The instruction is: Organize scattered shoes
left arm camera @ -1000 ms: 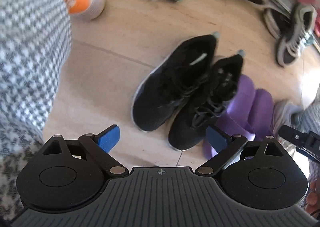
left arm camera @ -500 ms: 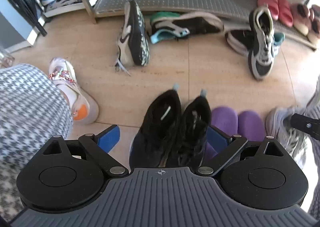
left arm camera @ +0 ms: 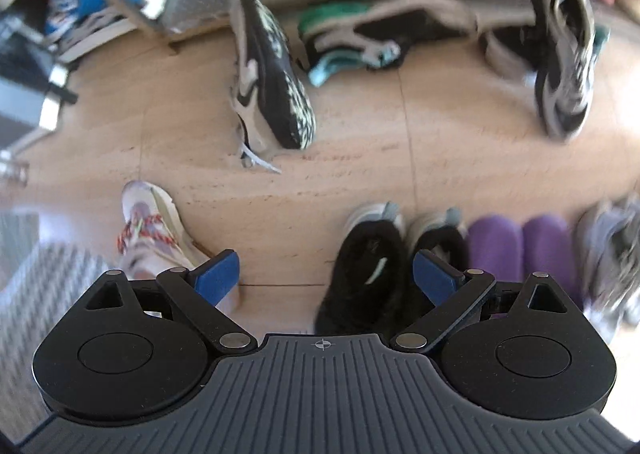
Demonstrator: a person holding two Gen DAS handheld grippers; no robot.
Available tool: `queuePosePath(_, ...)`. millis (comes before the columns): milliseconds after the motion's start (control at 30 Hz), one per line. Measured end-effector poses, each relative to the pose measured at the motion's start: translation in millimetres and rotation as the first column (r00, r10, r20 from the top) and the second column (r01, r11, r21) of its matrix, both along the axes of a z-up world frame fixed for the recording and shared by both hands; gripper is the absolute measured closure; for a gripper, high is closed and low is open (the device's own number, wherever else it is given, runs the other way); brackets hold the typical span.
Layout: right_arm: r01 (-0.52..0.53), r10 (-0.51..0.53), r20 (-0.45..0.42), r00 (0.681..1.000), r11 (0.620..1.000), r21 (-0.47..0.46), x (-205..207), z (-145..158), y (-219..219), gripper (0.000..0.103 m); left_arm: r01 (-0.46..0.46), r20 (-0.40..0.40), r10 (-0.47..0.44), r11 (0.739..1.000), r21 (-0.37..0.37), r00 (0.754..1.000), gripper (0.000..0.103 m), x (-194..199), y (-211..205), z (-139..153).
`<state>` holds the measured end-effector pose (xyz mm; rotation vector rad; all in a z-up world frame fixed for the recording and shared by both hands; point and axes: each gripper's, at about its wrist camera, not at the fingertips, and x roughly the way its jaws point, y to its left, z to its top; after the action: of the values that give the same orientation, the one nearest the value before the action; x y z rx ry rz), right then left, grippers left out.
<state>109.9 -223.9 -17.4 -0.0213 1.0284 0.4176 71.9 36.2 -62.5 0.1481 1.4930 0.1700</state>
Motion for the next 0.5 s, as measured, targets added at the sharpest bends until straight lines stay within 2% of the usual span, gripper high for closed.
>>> queuePosePath(67, -0.002, 0.002, -0.002, 1.000, 1.000, -0.006, 14, -15, -2, 0.004, -0.003, 0.031, 0.003, 1.000, 0.009, 1.000, 0.006, 13, 7, -13)
queuePosePath(167, 0.064, -0.064, -0.036, 0.997, 0.998, -0.010, 19, -36, -10, 0.006, -0.044, 0.089, 0.044, 0.999, -0.007, 0.995, 0.007, 29, 16, -30)
queuePosePath(233, 0.110, -0.112, -0.138, 0.984, 0.994, -0.020, 26, -52, -14, 0.007, -0.091, 0.112, 0.096, 0.995, -0.050, 0.989, 0.007, 48, 15, -33)
queuePosePath(333, 0.119, -0.120, -0.150, 0.981, 0.993, -0.017, 34, -51, -14, 0.007, -0.018, 0.199, 0.037, 0.995, -0.097, 0.979, 0.007, 76, 8, -21)
queuePosePath(433, 0.132, -0.134, -0.155, 0.979, 0.991, -0.020, 41, -48, -13, 0.006, 0.036, 0.280, -0.031, 0.999, -0.014, 0.960, 0.005, 99, 7, -15)
queuePosePath(500, 0.152, -0.149, -0.189, 0.971, 0.988, 0.004, 45, -49, -13, 0.006, -0.001, 0.296, -0.004, 1.000, 0.018, 0.955, 0.005, 112, 18, -24)
